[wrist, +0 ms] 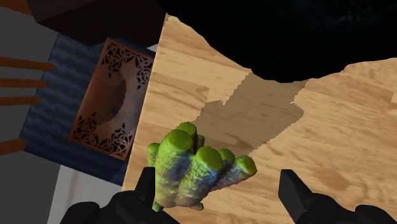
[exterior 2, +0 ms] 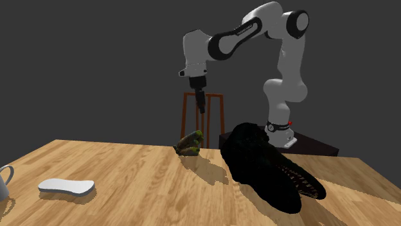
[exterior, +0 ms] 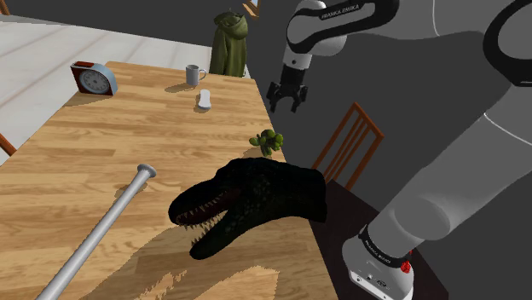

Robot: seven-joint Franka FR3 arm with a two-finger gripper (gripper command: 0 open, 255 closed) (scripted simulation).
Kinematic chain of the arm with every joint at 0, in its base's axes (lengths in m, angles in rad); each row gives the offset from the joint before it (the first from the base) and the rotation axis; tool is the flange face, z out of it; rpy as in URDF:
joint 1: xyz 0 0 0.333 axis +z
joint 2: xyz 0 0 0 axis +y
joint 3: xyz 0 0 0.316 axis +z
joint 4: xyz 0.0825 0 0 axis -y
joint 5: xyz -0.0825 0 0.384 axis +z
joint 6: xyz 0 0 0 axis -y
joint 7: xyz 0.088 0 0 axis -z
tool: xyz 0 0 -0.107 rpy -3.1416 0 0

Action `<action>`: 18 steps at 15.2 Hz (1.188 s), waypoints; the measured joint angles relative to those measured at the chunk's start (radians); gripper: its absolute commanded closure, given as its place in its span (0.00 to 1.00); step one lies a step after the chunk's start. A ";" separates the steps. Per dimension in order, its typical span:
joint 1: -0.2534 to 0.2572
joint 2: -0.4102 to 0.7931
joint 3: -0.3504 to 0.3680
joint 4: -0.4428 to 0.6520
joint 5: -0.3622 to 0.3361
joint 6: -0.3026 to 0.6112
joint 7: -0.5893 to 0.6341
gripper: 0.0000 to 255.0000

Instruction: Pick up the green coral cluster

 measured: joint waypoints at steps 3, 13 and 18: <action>-0.014 0.103 -0.014 0.049 0.015 0.039 0.006 0.00; -0.074 0.475 -0.050 0.325 0.081 0.084 0.023 0.00; -0.106 0.623 -0.058 0.452 0.109 0.085 0.030 0.00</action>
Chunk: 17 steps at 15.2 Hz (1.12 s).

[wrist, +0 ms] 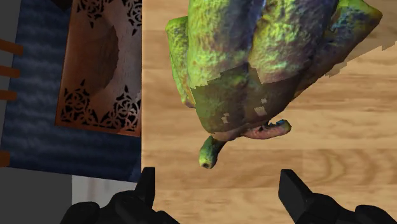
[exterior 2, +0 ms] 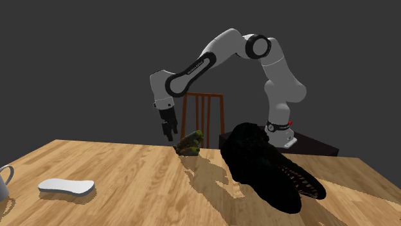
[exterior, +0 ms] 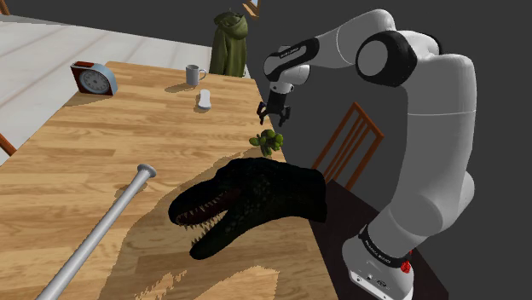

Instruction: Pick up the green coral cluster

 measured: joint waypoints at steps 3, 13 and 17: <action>-0.003 0.030 0.002 0.004 0.006 0.025 -0.004 0.00; -0.004 0.065 0.006 -0.004 0.012 0.068 -0.010 1.00; -0.004 0.065 0.006 -0.003 0.013 0.068 -0.011 1.00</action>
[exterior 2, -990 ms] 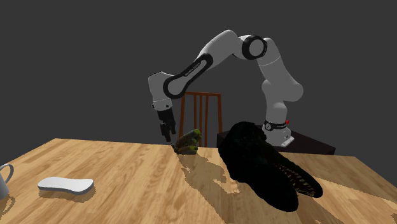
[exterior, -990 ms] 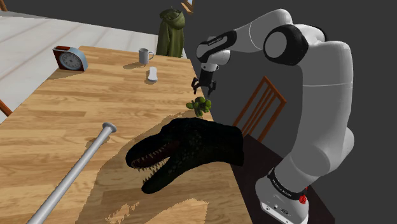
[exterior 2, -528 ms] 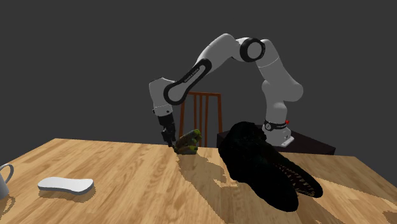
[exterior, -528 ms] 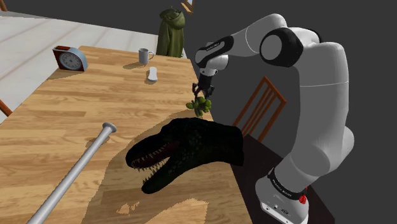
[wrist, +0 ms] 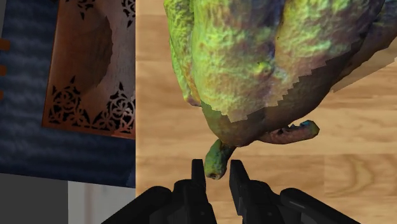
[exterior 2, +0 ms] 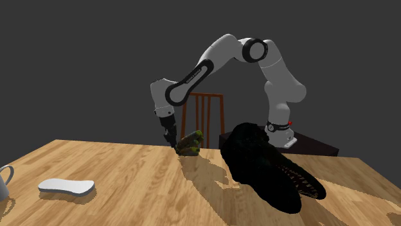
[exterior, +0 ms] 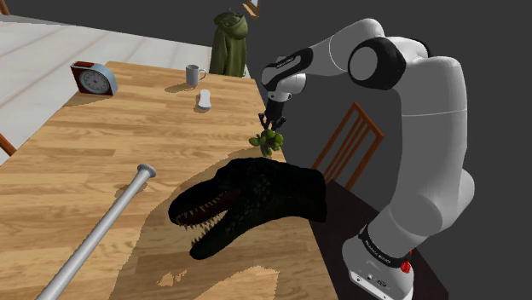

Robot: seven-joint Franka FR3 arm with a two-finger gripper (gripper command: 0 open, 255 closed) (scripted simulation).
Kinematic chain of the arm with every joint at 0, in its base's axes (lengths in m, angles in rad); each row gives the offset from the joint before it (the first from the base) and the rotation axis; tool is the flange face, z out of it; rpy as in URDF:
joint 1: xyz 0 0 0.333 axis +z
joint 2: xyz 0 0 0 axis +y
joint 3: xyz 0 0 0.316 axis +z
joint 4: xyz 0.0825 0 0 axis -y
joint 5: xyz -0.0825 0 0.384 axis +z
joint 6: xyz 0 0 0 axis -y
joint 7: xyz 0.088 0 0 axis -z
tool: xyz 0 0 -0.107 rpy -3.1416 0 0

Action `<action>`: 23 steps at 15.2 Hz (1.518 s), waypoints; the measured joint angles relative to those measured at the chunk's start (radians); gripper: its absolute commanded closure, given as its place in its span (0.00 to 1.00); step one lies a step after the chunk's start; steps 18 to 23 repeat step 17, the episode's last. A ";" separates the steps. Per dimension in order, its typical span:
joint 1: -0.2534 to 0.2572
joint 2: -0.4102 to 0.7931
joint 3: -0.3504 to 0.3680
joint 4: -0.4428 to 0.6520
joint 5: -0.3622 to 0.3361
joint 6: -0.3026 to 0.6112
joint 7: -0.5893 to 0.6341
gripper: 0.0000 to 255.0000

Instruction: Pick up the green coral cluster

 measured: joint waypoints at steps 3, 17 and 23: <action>0.001 -0.006 -0.001 0.005 -0.002 -0.013 0.003 1.00; 0.004 -0.108 -0.011 0.031 -0.021 -0.139 0.023 1.00; 0.004 -0.108 -0.011 0.031 -0.021 -0.139 0.023 1.00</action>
